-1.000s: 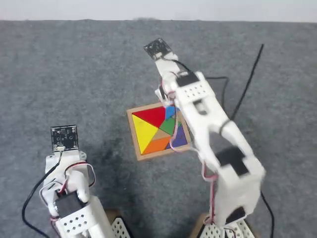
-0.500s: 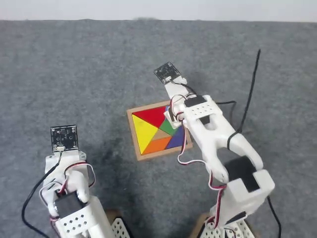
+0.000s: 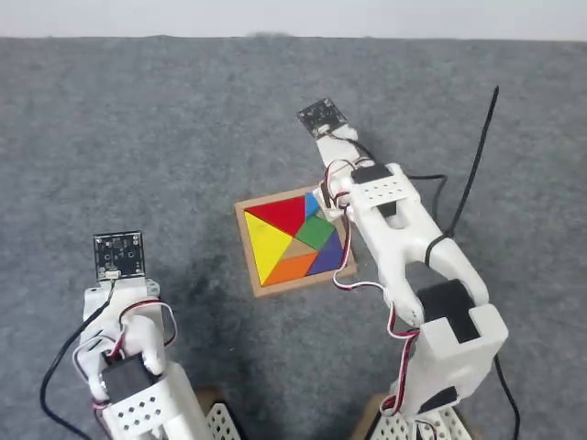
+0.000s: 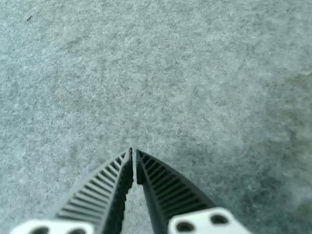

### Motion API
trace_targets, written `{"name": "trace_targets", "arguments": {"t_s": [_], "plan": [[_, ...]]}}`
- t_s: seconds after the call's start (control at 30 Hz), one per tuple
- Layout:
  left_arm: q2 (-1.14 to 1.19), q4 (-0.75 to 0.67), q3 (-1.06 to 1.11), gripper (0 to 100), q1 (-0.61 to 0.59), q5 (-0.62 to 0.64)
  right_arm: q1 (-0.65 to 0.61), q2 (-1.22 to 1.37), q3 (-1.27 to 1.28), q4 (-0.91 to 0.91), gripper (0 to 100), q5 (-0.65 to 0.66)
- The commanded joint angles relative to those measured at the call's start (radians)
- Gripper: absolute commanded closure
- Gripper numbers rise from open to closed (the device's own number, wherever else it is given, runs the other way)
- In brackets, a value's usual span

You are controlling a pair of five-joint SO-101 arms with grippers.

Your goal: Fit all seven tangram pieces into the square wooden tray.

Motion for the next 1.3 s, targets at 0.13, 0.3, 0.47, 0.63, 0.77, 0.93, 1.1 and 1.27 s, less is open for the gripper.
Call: {"name": "trace_targets", "arguments": {"t_s": [0.13,0.3,0.47,0.63,0.77,0.93,1.1,1.27], "plan": [[-0.015,0.003,-0.008,98,0.0,-0.011,-0.085,-0.015,-0.23,0.045,99.2,-0.043],[-0.015,0.003,-0.008,98,0.0,-0.011,-0.117,0.191,-0.468,0.137,99.2,-0.06],[-0.015,0.003,-0.008,98,0.0,-0.011,-0.116,0.36,-0.651,0.251,99.2,-0.061],[-0.015,0.003,-0.008,98,0.0,-0.011,-0.116,0.397,-0.658,0.282,99.2,-0.064],[-0.015,0.003,-0.008,98,0.0,-0.011,-0.119,0.394,-0.64,0.312,99.2,-0.068],[-0.015,0.003,-0.008,98,0.0,-0.011,-0.124,0.392,-0.611,0.329,99.1,-0.069],[-0.015,0.003,-0.008,98,0.0,-0.011,-0.137,0.329,-0.539,0.309,99.1,-0.069],[-0.015,0.003,-0.008,98,0.0,-0.011,-0.159,0.182,-0.333,0.206,99.1,-0.06]]}}
